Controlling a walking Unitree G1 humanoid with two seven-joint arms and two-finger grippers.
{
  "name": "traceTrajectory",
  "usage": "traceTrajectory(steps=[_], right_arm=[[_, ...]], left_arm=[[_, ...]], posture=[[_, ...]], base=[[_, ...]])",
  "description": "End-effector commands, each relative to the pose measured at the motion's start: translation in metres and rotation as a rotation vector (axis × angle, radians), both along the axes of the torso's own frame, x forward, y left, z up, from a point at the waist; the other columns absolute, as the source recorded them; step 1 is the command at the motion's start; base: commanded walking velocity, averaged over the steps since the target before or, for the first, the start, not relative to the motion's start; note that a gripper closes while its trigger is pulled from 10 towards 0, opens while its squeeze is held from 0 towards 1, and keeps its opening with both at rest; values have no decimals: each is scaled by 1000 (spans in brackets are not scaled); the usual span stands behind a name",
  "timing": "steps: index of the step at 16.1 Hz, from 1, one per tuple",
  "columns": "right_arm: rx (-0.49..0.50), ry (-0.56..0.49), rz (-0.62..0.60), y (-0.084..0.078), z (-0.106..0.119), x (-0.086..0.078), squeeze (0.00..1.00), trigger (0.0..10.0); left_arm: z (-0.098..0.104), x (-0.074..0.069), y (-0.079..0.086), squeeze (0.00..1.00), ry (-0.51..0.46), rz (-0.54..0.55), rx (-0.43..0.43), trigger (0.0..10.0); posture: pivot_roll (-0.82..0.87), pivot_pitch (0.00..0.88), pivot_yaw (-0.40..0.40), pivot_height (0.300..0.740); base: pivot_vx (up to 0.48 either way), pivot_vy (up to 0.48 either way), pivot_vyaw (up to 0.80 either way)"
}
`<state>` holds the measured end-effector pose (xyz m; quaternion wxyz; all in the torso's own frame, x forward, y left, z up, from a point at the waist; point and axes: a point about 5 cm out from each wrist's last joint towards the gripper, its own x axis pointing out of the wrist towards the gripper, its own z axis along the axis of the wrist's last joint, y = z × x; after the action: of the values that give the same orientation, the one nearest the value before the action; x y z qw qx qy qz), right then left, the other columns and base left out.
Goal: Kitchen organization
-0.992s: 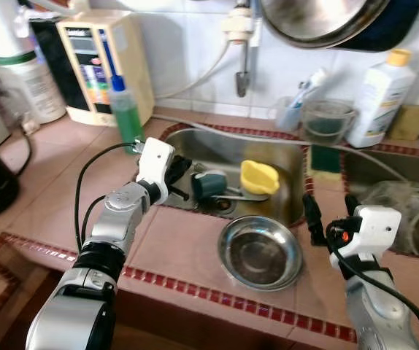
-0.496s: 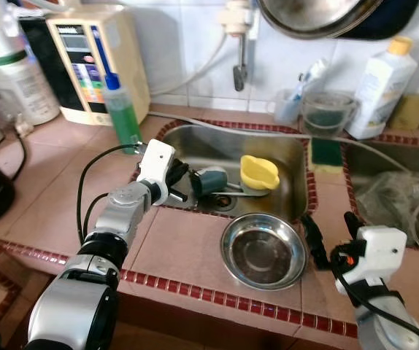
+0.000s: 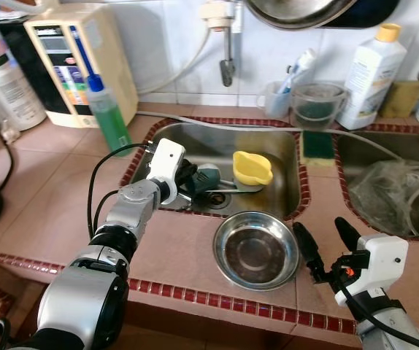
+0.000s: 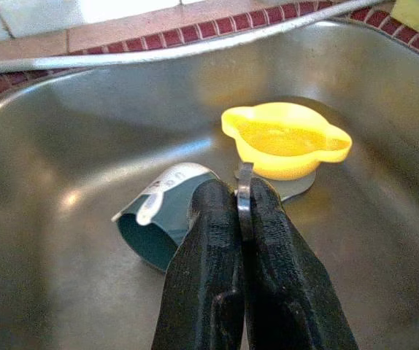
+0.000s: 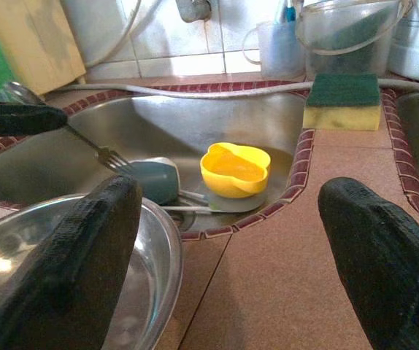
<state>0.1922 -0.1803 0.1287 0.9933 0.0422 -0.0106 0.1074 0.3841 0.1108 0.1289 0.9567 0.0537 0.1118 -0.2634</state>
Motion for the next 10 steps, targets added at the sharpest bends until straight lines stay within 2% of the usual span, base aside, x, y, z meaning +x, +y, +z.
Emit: traceTrajectory(steps=[1, 5, 6, 7, 10], right_arm=[[7, 6, 32, 5, 1, -3, 0, 10000], [9, 14, 43, 8, 0, -4, 0, 10000], [9, 14, 44, 8, 0, -4, 0, 10000], [8, 13, 44, 8, 0, -3, 0, 10000], [8, 10, 49, 9, 0, -1, 0, 10000]], left_arm=[[4, 3, 4, 0, -7, 16, 16, 10000], [3, 3, 4, 0, 8, 24, 2, 10000], [3, 3, 4, 835, 13, 21, -3, 10000], [3, 3, 4, 1000, 16, 20, -6, 10000], [3, 4, 5, 1000, 19, 20, -6, 10000]], posture=[[-300, 55, 134, 740], [-299, 53, 135, 740], [-298, 51, 135, 740], [-298, 49, 135, 740], [-295, 40, 132, 740]], base=[[0, 0, 0], [0, 0, 0], [0, 0, 0], [0, 0, 0], [0, 0, 0]])
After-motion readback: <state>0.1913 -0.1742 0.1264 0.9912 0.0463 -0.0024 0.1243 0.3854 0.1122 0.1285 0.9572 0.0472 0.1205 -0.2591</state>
